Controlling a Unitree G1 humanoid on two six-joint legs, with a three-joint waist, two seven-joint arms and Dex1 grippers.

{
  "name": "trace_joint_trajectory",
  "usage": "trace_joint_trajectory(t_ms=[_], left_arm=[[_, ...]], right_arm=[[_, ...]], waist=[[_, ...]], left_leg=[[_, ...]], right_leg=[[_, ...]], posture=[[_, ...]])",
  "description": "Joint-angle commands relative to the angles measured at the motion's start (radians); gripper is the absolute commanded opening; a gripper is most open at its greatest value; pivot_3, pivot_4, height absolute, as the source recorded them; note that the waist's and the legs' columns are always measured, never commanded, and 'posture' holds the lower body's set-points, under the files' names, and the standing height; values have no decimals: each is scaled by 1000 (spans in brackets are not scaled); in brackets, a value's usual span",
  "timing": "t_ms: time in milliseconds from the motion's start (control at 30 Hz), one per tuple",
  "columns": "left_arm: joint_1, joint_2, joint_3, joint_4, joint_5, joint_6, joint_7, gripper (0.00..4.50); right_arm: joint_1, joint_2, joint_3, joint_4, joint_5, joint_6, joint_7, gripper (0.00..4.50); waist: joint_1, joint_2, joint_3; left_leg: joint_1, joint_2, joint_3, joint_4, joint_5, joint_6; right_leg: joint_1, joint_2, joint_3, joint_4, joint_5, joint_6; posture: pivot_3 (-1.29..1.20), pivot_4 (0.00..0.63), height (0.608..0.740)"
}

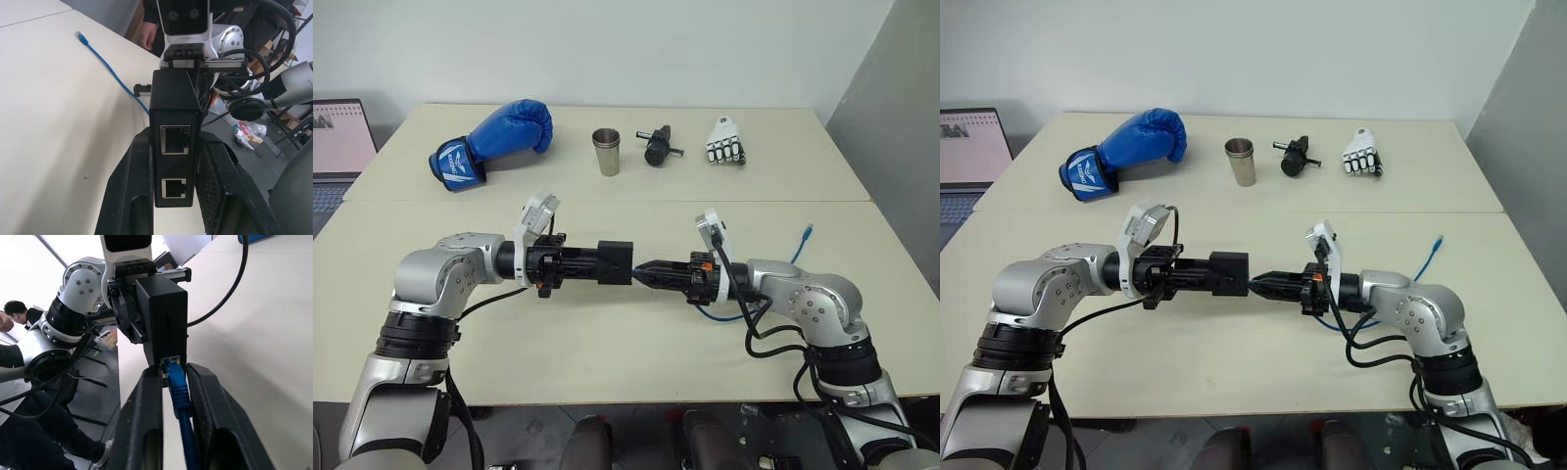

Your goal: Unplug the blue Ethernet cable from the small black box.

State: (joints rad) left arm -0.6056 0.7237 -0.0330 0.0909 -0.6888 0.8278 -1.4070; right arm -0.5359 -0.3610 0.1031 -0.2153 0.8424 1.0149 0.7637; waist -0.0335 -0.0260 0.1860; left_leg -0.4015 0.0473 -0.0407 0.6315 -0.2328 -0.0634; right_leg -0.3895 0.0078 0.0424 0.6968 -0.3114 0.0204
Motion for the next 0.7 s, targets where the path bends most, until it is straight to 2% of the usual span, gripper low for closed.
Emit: trace_joint_trajectory(t_ms=[33,433,700], left_arm=[[-16,-6,30,-4,-17,0,9,781],[-12,9,32,-3,-9,1,-6,781],[3,58,60,29,24,-41,-9,781]], right_arm=[[3,-14,23,-38,-6,-12,29,62],[6,-33,23,-38,-4,-10,40,62],[36,-134,-10,-17,-19,-24,79,62]], waist=[[0,0,0],[-1,0,0],[0,0,0]], left_leg=[[0,0,0,0,0,0],[0,0,0,0,0,0],[0,0,0,0,0,0]], right_leg=[[0,0,0,0,0,0],[0,0,0,0,0,0],[0,0,0,0,0,0]], posture=[[0,150,740],[0,150,740],[0,150,740]])
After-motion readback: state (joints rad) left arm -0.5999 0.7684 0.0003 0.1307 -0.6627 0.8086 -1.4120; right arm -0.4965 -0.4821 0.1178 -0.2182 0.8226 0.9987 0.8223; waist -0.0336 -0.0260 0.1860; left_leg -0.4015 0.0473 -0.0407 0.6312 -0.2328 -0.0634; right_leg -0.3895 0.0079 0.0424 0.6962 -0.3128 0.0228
